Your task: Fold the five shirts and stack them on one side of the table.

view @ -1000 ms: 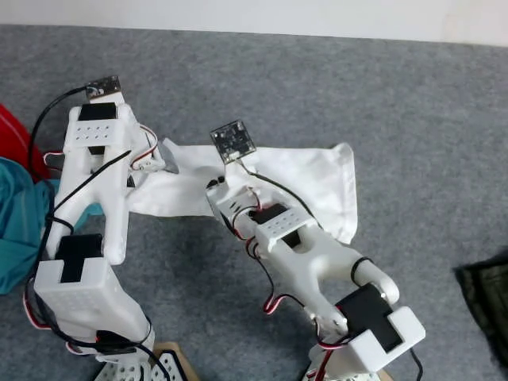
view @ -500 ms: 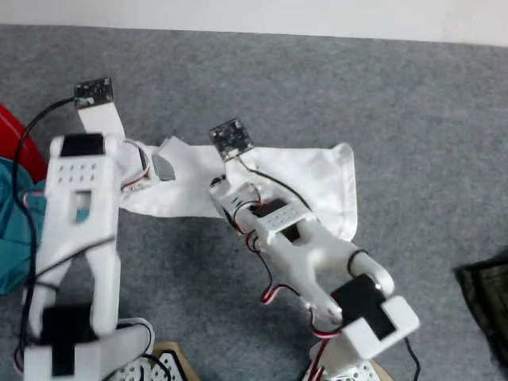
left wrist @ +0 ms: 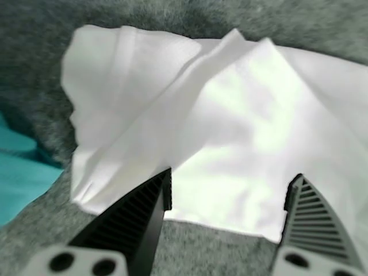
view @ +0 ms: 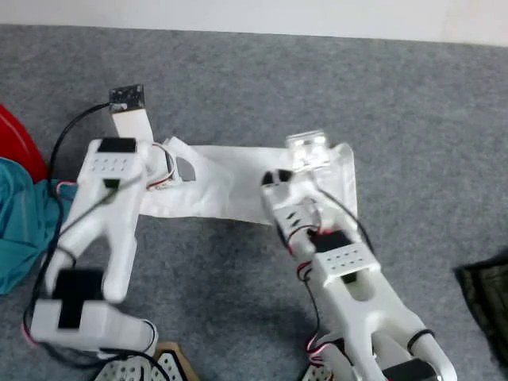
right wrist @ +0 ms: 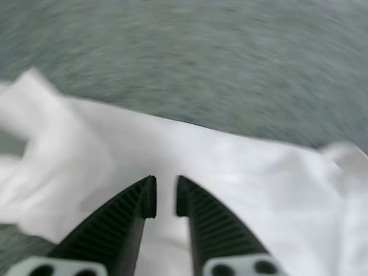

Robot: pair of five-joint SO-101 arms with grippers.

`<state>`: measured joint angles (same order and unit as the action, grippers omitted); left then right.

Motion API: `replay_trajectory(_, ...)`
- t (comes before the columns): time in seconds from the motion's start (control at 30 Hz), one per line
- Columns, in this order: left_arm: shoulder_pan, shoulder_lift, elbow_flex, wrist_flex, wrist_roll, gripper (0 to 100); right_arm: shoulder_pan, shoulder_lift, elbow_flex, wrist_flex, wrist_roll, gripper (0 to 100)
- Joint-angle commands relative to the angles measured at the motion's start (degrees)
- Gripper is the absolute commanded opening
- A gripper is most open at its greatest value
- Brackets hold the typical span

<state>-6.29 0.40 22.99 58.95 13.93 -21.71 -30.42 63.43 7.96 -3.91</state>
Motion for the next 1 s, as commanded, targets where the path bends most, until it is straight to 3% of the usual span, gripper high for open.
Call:
replay_trajectory(0.0, 0.6, 8.7, -6.8, -0.8, 0.4, 32, 4.6, 2.7, -8.8, 7.3, -2.6, 14.9)
replay_trajectory(0.23, -3.6, 16.8, -10.8, 7.8, 0.2, 32, 13.3, 15.1, -20.6, 9.5, -2.6, 15.2)
replay_trajectory(0.5, -4.1, 17.4, -10.7, 8.5, -3.5, 32, 20.0, 27.7, -30.7, 9.9, -2.8, 15.2)
replay_trajectory(0.97, -4.4, 17.7, -9.8, 6.2, -3.7, 32, 21.7, 39.2, -41.0, 22.4, -2.5, 15.4)
